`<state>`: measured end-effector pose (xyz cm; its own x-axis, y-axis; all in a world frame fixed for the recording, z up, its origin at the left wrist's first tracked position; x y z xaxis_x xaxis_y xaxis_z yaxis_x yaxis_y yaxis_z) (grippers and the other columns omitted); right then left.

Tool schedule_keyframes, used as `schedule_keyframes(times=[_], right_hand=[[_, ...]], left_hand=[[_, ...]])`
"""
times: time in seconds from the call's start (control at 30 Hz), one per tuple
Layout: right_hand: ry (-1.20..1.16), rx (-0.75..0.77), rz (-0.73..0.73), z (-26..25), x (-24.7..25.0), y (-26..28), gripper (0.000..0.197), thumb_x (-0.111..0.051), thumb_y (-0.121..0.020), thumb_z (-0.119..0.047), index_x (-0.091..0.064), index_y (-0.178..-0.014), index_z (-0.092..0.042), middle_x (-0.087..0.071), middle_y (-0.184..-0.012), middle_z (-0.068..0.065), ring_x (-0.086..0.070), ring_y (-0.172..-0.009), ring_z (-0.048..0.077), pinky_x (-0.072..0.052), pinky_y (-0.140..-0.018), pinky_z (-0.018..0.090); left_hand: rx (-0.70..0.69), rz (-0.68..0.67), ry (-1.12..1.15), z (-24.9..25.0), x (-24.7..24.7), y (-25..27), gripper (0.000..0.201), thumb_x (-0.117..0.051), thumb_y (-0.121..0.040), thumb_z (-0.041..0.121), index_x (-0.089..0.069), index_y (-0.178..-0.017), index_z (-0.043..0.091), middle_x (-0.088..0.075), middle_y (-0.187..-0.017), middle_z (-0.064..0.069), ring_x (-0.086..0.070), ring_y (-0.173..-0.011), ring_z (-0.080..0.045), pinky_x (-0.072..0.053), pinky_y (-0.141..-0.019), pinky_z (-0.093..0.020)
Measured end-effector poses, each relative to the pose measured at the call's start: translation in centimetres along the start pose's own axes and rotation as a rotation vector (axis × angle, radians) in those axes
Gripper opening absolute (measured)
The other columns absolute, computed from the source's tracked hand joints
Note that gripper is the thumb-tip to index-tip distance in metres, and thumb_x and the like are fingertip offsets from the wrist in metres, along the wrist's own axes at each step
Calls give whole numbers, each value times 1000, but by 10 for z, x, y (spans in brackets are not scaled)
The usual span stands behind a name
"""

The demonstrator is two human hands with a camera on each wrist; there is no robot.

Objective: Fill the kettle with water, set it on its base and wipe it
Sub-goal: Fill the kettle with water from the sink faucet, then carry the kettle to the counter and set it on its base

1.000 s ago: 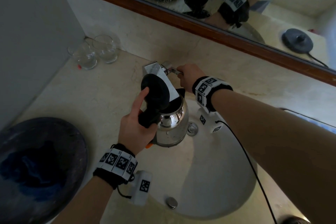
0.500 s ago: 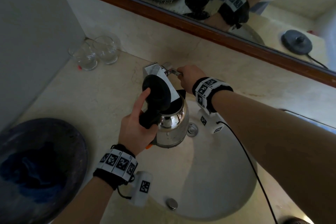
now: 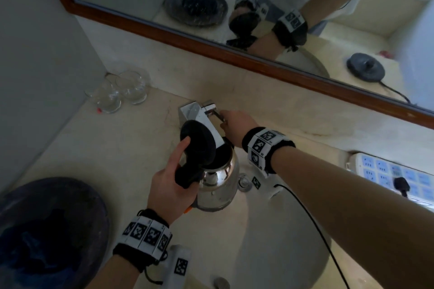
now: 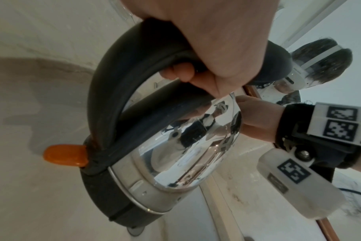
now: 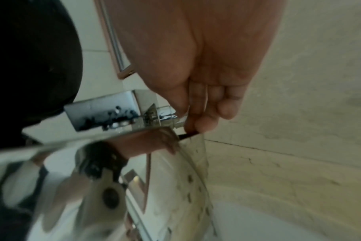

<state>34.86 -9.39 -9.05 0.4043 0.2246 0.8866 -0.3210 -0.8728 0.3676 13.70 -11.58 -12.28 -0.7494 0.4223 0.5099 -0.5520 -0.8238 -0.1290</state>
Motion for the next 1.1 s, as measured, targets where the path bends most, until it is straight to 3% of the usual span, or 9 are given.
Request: schedule_keyframes(times=[0.17,0.33,0.4,0.47,0.57,0.7,0.87,1.1], right_hand=[[-214,-62,47,37,2,25,26,-49,-96,-15,-68,-113,-12,-70,-110,13,-65,-98,26,-44,-80,24],[-203,-53,-155,63,-19,57,39,-50,-87,-1,-66,-118,-19,-71,-103,6,-60,-83,16,-50,-83,27],[-249,-38,-187,64,-27,66,44,-56,-82,1,-66,-119,-20,-72,-99,2,-60,-79,11,-47,-77,23],[-320,-55,-184,65,-33,74,46,-60,-76,1,-70,-115,-21,-72,-91,0,-61,-80,11,-49,-78,26],[-408,-118,-146,72,-39,87,39,-62,-74,-3,-75,-106,-20,-76,-91,3,-68,-88,16,-54,-88,33],[-535,-180,-59,78,-43,108,30,-69,-75,-10,-77,-100,-23,-77,-92,0,-70,-94,15,-54,-93,33],[-585,-174,7,76,-38,129,28,-71,-75,-8,-78,-100,-19,-78,-89,2,-70,-92,16,-53,-89,29],[-620,-185,98,77,-25,161,29,-71,-76,-6,-78,-102,-17,-77,-90,4,-69,-89,13,-47,-80,20]], left_hand=[[-21,-42,-7,-2,1,5,98,-72,-67,2,-22,-135,52,-49,-48,13,-58,-57,-3,-45,-51,-7],[-82,-89,-5,-1,-3,14,109,-72,-64,1,-17,-135,64,-53,-54,11,-59,-58,-9,-50,-51,-18],[-110,-106,-8,-1,-6,19,111,-72,-64,1,-15,-132,67,-61,-69,7,-58,-60,-3,-49,-56,-9],[-129,-117,-6,2,-7,22,111,-73,-64,2,-14,-132,68,-63,-86,-1,-57,-64,3,-45,-64,-1],[-174,-135,21,10,-8,26,105,-70,-65,8,-15,-133,67,-52,-78,5,-56,-73,9,-41,-65,1],[-180,-190,19,20,-3,29,88,-56,-66,30,-15,-136,63,-51,-75,10,-55,-65,3,-43,-62,-3],[-276,-288,-43,29,-1,32,70,-55,-68,17,-47,-134,41,-62,-70,0,-56,-60,-12,-53,-60,-27],[-344,-337,-75,48,-2,39,64,-57,-69,13,-55,-132,28,-58,-64,-2,-52,-54,-15,-52,-55,-30]])
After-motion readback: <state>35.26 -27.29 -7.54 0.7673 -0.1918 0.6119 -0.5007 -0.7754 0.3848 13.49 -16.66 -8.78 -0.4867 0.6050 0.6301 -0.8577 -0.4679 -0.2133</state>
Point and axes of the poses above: each hand's wrist, its own y-axis away from the middle knuckle, its own x-axis out of the back of the hand, z = x × y, the point moved 3 cm from there along -y, towards the middle knuckle
